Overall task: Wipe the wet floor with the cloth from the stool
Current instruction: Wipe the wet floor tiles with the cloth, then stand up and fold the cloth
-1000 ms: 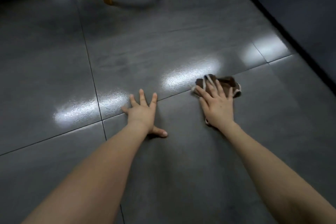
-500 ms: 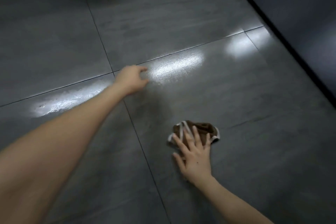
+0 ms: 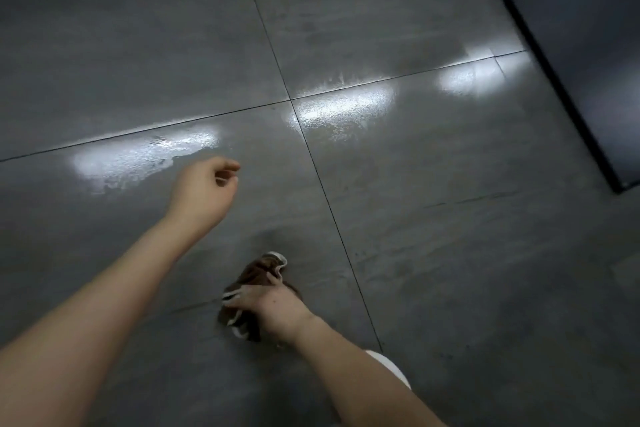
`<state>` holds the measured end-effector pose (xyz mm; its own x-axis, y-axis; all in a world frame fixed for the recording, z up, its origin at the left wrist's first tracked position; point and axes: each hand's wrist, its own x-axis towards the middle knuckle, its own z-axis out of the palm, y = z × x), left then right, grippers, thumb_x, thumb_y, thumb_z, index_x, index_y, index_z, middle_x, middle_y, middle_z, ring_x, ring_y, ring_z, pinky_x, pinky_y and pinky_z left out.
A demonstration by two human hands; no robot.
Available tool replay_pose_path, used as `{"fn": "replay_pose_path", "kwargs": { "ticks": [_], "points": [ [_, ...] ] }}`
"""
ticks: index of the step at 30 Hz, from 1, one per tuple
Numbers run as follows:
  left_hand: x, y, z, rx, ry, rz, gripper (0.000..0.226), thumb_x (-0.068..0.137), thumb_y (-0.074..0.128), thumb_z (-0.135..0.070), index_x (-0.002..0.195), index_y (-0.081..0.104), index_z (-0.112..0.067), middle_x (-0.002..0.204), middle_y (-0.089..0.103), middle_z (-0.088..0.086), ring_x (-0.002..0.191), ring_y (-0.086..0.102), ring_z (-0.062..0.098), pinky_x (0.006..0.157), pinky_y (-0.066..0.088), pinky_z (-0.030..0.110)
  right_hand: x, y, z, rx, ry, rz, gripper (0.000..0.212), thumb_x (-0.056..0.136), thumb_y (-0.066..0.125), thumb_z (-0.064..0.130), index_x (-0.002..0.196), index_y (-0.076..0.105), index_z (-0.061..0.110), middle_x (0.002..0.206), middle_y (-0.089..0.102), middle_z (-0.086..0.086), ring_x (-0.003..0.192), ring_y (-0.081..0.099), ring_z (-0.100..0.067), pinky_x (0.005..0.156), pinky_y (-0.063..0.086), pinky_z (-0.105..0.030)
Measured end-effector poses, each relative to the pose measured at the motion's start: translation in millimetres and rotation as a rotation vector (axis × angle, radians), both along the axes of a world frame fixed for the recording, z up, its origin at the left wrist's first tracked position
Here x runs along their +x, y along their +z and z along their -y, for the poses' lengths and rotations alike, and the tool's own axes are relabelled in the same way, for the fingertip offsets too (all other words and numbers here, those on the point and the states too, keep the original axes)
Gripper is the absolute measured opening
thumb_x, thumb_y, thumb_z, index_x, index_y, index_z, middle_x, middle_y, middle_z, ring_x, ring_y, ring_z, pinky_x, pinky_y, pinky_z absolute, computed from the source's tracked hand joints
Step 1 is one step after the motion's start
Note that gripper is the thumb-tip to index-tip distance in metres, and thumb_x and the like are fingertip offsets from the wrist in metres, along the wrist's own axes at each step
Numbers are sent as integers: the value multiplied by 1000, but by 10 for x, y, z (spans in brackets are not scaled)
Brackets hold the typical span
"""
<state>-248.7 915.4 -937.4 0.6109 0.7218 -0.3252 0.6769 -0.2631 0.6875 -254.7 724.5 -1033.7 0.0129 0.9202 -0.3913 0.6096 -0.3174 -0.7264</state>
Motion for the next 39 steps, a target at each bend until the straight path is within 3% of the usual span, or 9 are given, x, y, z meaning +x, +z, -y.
{"fn": "replay_pose_path", "kwargs": {
  "ticks": [4, 10, 15, 20, 24, 26, 29, 35, 39],
  "points": [
    [-460, 608, 125, -75, 62, -113, 25, 84, 55, -3, 106, 66, -1, 105, 69, 20, 98, 64, 33, 90, 46, 35, 108, 967, 104, -49, -645, -128, 46, 82, 53, -5, 124, 61, 13, 121, 66, -9, 113, 59, -25, 90, 38, -15],
    [-551, 2089, 627, -383, 68, -147, 31, 78, 69, -13, 107, 66, -5, 108, 68, 18, 104, 62, 28, 90, 45, 30, 440, 2821, 237, 110, -928, -114, 18, 77, 74, 15, 87, 66, 27, 82, 66, 10, 79, 59, -6, 77, 49, -31],
    [-446, 3594, 1145, -644, -17, -37, 67, 70, 76, -9, 131, 49, -16, 125, 54, 7, 110, 47, 15, 89, 36, 24, 561, 4486, 386, 103, -923, -71, 17, 75, 76, 20, 76, 61, 29, 70, 60, 10, 74, 57, -13, 76, 49, -41],
    [-252, 4773, 1292, -563, -80, 74, 71, 68, 76, -5, 131, 47, -20, 113, 54, -5, 107, 51, 8, 62, 35, -9, 772, 5818, 421, 47, -877, 48, 14, 78, 74, 32, 77, 62, 24, 76, 66, 5, 84, 61, -16, 108, 25, -32],
    [95, 5377, 1201, -490, -95, 65, 84, 66, 80, -15, 137, 37, -27, 126, 48, -6, 120, 42, 8, 94, 37, 16, 1179, 6444, 378, 166, -971, -145, 21, 77, 76, 21, 69, 59, 29, 67, 62, 6, 69, 62, -14, 69, 51, -34],
    [320, 5619, 1193, -480, -53, 51, 91, 65, 81, -19, 141, 32, -27, 144, 41, 2, 133, 37, 16, 104, 35, 29, 1444, 6718, 392, 250, -1034, -288, 25, 81, 72, 7, 73, 57, 26, 70, 63, 2, 68, 63, -10, 63, 53, -29],
    [684, 5930, 1216, -472, 20, 94, 94, 64, 82, -22, 142, 30, -30, 150, 35, 5, 138, 32, 17, 104, 32, 28, 1857, 7073, 435, 304, -1107, -436, 26, 83, 66, -3, 80, 53, 19, 75, 62, -4, 66, 63, -6, 60, 51, -19],
    [1519, 6328, 1317, -403, -37, 63, 91, 61, 83, -23, 138, 36, -30, 141, 46, -2, 127, 42, 10, 100, 32, 22, 2760, 7641, 256, 225, -1042, -666, 30, 86, 60, -7, 95, 48, 19, 80, 67, -11, 68, 66, -21, 64, 55, -39],
    [2193, 6419, 1169, -380, 46, 182, 51, 67, 77, -11, 109, 56, -29, 112, 64, -2, 109, 56, 13, 100, 44, 33, 3443, 8019, -24, 226, -1014, -741, 37, 85, 56, -11, 104, 47, 19, 79, 68, -10, 65, 68, -21, 59, 56, -32]
  ]
}}
